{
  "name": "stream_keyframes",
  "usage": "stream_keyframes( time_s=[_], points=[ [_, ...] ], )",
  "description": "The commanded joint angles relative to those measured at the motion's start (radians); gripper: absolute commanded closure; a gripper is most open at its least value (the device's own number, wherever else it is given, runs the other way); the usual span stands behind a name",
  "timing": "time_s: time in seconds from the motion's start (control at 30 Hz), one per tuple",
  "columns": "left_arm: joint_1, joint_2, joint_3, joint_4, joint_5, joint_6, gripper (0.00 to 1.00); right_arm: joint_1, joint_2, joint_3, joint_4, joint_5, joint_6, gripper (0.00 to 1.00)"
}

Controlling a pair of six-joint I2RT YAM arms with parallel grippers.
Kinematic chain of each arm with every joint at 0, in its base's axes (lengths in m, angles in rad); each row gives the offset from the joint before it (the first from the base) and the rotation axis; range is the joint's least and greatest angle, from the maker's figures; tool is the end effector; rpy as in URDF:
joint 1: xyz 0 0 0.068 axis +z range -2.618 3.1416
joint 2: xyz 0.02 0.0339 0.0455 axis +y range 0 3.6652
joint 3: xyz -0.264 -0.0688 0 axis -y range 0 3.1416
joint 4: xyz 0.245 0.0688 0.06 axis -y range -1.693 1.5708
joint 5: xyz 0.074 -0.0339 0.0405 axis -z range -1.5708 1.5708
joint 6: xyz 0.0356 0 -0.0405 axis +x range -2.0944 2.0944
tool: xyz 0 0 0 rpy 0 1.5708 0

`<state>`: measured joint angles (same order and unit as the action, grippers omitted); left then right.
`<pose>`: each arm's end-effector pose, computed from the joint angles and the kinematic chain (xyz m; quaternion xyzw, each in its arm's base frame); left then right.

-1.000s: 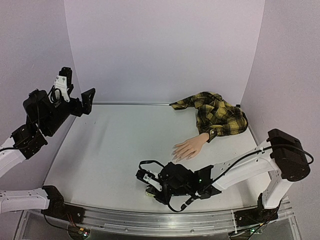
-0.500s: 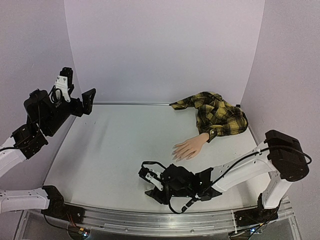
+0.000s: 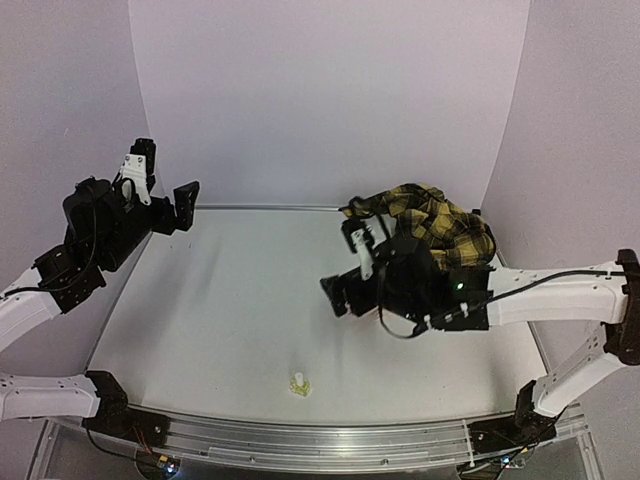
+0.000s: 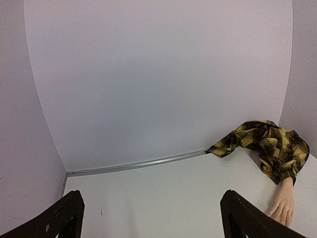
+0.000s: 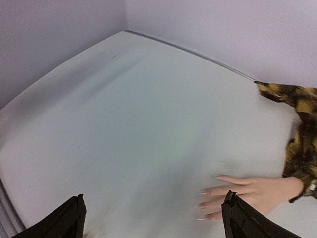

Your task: Paint the nails

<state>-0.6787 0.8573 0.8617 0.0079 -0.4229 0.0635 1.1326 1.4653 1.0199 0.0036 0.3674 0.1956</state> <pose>0.1636 -0.1132 0.3755 0.1100 0.6945 -0.0700 0.7076 0.1542 0.2989 0.2788 -0.2879 0.7853 0.2027 0.5093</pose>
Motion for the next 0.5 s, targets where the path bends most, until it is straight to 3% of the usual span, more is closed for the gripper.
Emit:
stream_keyframes(
  time_s=[0.0, 0.2, 0.47],
  points=[
    [0.007, 0.030, 0.056, 0.000, -0.105, -0.101, 0.00, -0.186, -0.091, 0.027, -0.192, 0.135, 0.094, 0.02],
    [0.060, 0.026, 0.059, -0.045, -0.155, -0.176, 0.00, -0.420, -0.251, -0.028, -0.221, 0.120, 0.148, 0.02],
    [0.377, -0.023, -0.004, -0.126, -0.021, -0.376, 0.00, -0.667, -0.512, -0.216, -0.232, 0.133, 0.204, 0.02]
  ],
)
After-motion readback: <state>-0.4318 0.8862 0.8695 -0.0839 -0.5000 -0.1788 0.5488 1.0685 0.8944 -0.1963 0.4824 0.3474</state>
